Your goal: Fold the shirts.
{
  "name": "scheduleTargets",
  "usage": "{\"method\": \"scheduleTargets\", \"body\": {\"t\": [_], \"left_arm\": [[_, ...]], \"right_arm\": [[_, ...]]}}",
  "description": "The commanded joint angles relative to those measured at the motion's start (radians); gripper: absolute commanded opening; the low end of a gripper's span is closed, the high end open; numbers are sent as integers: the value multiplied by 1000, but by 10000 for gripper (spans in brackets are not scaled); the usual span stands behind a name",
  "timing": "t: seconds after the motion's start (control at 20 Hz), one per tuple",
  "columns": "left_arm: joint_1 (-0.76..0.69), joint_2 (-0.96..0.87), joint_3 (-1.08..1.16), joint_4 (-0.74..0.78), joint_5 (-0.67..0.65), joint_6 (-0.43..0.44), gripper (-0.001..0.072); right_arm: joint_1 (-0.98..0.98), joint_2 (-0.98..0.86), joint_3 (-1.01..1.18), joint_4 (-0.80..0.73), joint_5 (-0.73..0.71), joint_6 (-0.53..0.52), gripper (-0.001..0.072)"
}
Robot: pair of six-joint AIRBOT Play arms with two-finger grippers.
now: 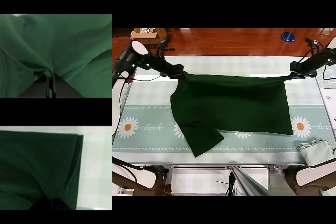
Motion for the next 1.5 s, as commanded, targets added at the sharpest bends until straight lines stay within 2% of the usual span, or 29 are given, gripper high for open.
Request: {"method": "scheduleTargets", "body": {"t": [0.0,0.1,0.15,0.2,0.25,0.35,0.45,0.55,0.65,0.75,0.85,0.9,1.1,1.45], "left_arm": [[-8,-26,-1,63,-57,-57,22],[-11,-35,-1,63,-46,-64,24],[-11,-36,-1,63,-46,-61,74],[-7,-35,1,64,-56,-59,233],[3,-32,7,76,-89,-59,342],[37,-8,15,110,-183,-59,343],[94,43,-5,142,-309,-58,342],[150,136,-111,130,-332,-37,342],[198,265,-310,113,-269,-25,353],[241,391,-528,87,-212,14,458],[283,488,-708,41,-193,41,489],[297,520,-776,7,-193,50,542],[286,549,-925,-77,-168,103,542],[143,508,-973,-142,36,89,539]], "right_arm": [[0,-27,-1,-11,37,27,34],[0,-46,-1,-1,37,27,35],[0,-50,0,-1,37,15,93],[0,-47,0,-4,46,-17,284],[-1,-39,0,-18,76,-53,379],[-17,-2,0,-148,171,-87,380],[-78,54,-3,-160,214,-60,380],[-162,138,-83,-120,200,-61,380],[-253,242,-251,-44,161,-90,382],[-339,348,-444,63,69,-142,433],[-399,423,-593,114,1,-179,433],[-418,446,-646,122,-20,-183,433],[-428,476,-745,164,-51,-203,433],[-428,476,-747,196,-40,-211,432]]}}
